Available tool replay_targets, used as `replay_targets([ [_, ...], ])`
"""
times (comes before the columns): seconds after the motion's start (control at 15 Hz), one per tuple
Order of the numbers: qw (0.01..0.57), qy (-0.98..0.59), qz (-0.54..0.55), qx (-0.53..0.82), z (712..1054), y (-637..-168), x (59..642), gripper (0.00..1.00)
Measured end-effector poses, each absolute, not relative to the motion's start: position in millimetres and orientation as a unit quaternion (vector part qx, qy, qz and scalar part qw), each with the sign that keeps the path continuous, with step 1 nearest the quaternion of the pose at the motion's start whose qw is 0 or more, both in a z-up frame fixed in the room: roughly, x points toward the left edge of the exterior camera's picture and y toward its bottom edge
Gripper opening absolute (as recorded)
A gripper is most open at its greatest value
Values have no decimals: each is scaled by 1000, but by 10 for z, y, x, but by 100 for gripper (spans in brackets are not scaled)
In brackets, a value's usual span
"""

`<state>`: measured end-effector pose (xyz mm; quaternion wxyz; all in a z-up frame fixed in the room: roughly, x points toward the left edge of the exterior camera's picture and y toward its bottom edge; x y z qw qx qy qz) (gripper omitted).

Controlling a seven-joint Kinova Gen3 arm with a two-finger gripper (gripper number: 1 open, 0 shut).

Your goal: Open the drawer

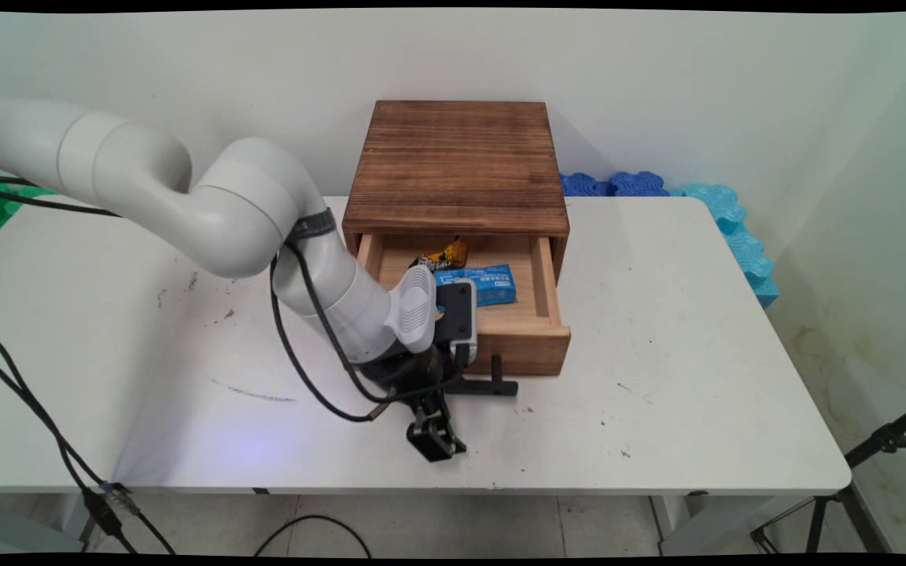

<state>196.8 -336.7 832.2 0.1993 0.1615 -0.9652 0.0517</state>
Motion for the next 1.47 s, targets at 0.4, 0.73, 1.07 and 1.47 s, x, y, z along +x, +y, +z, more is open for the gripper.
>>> replay_targets([
  [0.4, 202, -966, 36, 158, 8367, -3129, 1935, 100],
  [0.73, 204, -966, 26, 155, 8393, -2973, 1921, 100],
  [1.07, 206, -967, 19, 149, 8421, -2856, 1931, 100],
  [1.47, 208, -968, 20, 140, 8457, -2806, 1947, 100],
])
